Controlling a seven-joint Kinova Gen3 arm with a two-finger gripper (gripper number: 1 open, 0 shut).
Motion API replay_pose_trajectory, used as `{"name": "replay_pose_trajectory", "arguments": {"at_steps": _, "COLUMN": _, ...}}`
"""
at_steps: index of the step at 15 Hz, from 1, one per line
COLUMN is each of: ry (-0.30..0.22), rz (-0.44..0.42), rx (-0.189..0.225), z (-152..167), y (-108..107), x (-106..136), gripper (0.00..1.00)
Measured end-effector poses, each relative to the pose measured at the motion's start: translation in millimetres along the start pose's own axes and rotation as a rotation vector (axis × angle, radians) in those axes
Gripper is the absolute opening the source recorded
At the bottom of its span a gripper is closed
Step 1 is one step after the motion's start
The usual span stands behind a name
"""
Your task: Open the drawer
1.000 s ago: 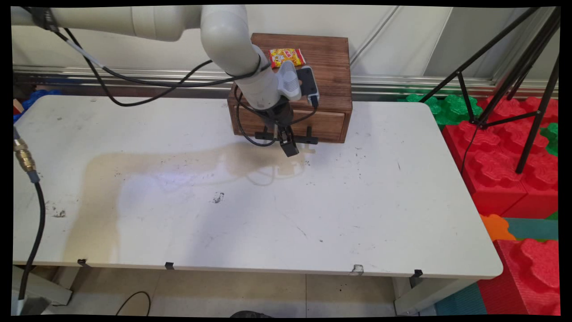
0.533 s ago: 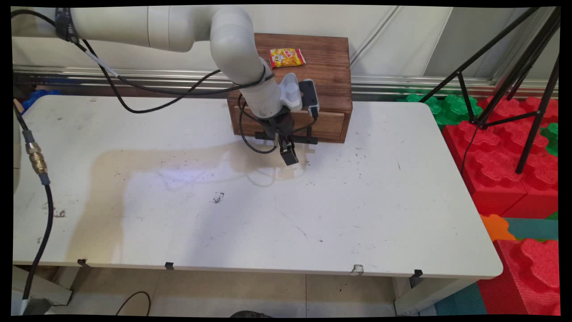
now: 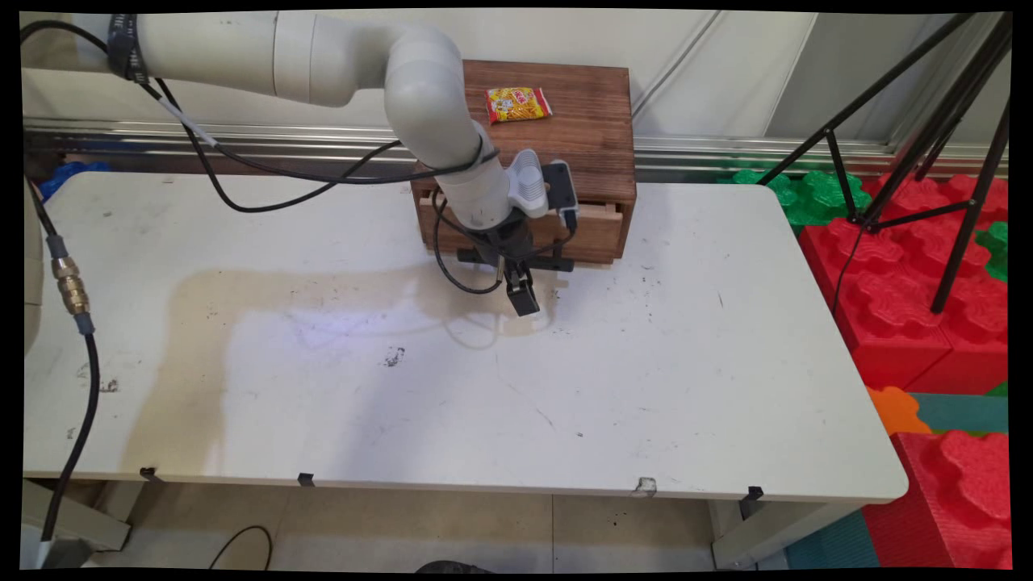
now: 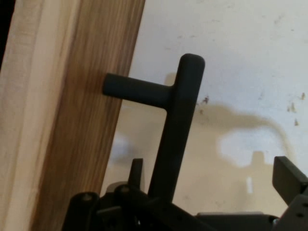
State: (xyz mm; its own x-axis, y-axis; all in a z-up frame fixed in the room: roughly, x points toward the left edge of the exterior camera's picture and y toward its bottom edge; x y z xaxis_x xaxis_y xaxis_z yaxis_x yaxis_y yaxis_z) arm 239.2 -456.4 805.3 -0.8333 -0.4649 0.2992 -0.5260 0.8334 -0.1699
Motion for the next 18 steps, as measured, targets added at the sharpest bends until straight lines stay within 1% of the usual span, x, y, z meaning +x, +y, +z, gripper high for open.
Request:
{"name": "replay_pose_trajectory", "arguments": {"at_steps": 9, "ry": -0.021, "rz": -0.023, "rx": -0.026, "z": -11, "y": 37, "x": -6, "gripper": 1.0}}
{"name": "replay_pose_trajectory", "arguments": {"at_steps": 18, "ry": -0.037, "rz": -0.031, "rx": -0.027, "z": -23, "y": 73, "x": -15, "gripper": 1.0}}
